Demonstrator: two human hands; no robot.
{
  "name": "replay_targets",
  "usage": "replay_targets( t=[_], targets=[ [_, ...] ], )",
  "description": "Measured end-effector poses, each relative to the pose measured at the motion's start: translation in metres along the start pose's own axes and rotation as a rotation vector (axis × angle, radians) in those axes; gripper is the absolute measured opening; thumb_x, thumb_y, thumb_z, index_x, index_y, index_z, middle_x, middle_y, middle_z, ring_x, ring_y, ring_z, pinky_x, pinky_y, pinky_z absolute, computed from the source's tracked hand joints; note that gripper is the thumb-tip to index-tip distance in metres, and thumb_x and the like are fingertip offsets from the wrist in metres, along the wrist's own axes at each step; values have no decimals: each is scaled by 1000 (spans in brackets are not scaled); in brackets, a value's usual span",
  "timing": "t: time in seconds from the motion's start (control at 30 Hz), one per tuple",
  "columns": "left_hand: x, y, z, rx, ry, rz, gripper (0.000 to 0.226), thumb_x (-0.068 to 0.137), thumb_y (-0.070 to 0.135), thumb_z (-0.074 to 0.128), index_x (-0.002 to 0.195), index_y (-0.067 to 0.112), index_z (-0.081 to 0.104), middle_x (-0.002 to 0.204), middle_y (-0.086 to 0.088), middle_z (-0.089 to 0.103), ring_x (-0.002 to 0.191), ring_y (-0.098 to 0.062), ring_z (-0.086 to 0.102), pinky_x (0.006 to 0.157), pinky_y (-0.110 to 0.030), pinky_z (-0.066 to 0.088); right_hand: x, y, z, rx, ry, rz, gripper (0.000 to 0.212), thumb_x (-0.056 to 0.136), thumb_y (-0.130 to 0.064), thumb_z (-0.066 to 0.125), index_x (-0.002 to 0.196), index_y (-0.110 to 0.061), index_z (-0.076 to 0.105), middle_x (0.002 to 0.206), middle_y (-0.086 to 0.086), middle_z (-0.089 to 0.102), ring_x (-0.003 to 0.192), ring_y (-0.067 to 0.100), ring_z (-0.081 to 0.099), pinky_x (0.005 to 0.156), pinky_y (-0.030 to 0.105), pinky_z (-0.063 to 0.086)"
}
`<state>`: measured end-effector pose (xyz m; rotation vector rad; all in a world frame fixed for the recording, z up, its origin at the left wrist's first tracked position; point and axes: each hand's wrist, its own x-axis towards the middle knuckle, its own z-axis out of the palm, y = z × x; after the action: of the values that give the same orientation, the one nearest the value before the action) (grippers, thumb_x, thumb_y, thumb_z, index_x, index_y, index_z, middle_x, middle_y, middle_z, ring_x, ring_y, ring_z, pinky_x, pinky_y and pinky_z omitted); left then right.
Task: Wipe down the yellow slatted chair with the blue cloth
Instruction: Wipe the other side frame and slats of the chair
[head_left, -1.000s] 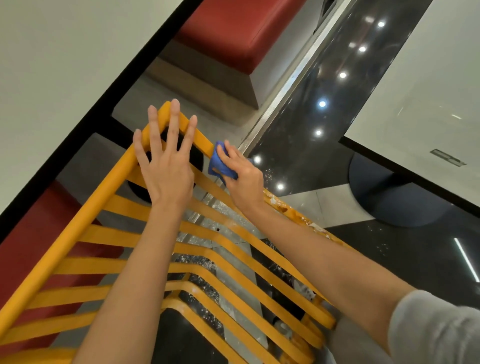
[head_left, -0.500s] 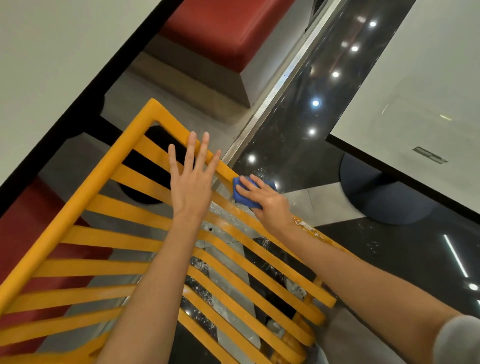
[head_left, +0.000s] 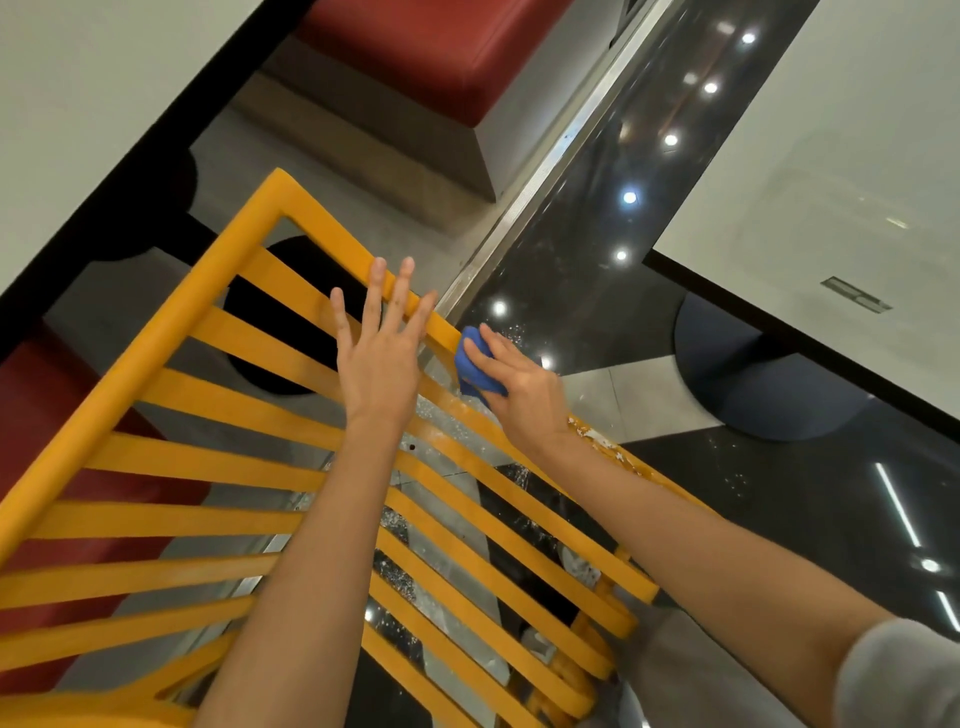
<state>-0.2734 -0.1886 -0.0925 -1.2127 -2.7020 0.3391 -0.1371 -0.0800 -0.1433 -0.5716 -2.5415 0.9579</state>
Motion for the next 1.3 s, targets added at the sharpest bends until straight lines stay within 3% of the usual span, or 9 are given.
replay_targets(
  t=[0.17,0.27,0.4,0.53,0.67,0.87,1.03,1.2,1.3],
  targets=[
    [0,5,-2,-86,-3,-29,47,107,40,27,154,36,21,165,1,-3,151,-25,-11,119,-60,3,-22,18,-9,-49,-66,-148,56,77,-7,78,129,-19,62,138,5,57,129,27,52,94,41,53],
    [-2,8,1,-85,2,-49,48,107,42,25,154,37,18,165,1,-5,151,-25,-12,119,-61,4,-20,25,-18,-26,-41,-49,54,78,-14,78,129,-18,62,136,6,58,121,26,60,83,45,59],
    [-5,13,3,-104,6,-66,50,106,43,27,154,42,12,165,2,-6,151,-25,-12,119,-61,3,7,2,-7,-111,-80,-112,52,80,-16,77,130,-16,61,136,9,58,120,29,60,74,46,61],
    [-5,14,1,-114,8,-68,50,106,44,26,154,43,10,165,2,-5,151,-26,-12,118,-61,2,-32,27,-20,-126,-121,-237,55,74,-6,81,125,-17,65,135,6,59,127,28,55,93,43,55],
    [-8,24,-3,-7,-39,20,54,103,38,40,154,37,19,165,-5,9,150,-34,-10,117,-64,4,-21,28,-22,-59,-68,8,54,81,-15,75,133,-17,59,136,10,58,118,30,61,83,46,59],
    [-21,39,2,-93,-104,79,63,99,20,45,154,33,19,165,-2,9,151,-30,-12,119,-60,4,-53,35,-31,-78,-133,-130,59,74,-6,80,129,-19,62,139,6,56,127,28,54,95,43,54],
    [-21,44,7,-113,-134,53,65,100,18,43,154,35,14,165,2,5,150,-29,-15,119,-59,4,-32,26,-29,-75,-78,45,54,79,-13,76,131,-16,61,132,14,61,110,35,65,79,48,60],
    [-22,44,12,-109,-131,36,69,99,15,47,155,37,13,165,2,8,150,-28,-16,119,-60,4,-52,34,-38,-38,-175,-60,60,77,-7,78,132,-22,59,142,3,53,129,27,52,95,41,51],
    [-21,49,11,-143,-127,0,69,99,13,48,154,37,15,164,2,12,150,-27,-15,120,-59,3,-45,44,-45,112,-153,190,52,87,-14,71,135,-25,55,142,4,53,125,23,56,99,41,52]
  ],
)
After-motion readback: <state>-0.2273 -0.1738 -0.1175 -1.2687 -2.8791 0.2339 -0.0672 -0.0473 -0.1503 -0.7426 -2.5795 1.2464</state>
